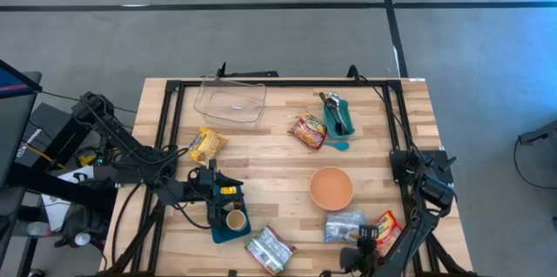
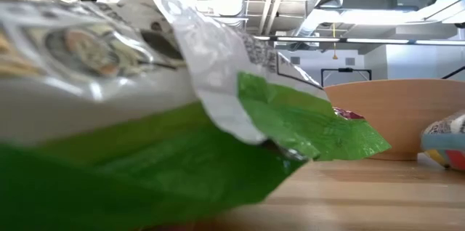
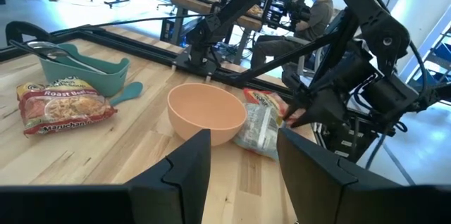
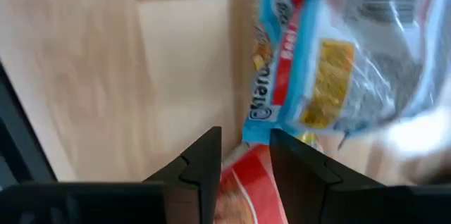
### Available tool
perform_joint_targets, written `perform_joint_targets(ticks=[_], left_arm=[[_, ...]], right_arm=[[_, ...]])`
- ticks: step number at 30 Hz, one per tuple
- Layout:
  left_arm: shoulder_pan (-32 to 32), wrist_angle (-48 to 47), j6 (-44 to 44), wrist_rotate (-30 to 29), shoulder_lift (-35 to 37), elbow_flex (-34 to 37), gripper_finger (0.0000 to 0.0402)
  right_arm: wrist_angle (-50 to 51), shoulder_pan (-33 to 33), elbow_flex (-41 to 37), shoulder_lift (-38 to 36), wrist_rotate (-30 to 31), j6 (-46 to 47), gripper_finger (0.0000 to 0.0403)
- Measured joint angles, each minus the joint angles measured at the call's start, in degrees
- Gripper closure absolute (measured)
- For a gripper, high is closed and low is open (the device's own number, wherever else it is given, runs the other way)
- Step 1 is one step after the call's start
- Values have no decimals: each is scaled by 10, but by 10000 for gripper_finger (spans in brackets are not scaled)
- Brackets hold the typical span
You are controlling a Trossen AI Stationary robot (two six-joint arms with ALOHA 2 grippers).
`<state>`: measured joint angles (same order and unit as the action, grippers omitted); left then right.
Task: Pick & Place Food Item
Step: Put the light blue noodle pack into the transparent bin
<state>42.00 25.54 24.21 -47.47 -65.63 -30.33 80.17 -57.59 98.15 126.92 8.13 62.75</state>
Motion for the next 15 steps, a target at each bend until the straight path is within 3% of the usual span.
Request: perform_joint_targets(ticks=[15], left_arm=[[0, 0, 0, 0, 0, 0, 242]], right_arm=[[21, 3, 0, -6, 2, 109, 288]])
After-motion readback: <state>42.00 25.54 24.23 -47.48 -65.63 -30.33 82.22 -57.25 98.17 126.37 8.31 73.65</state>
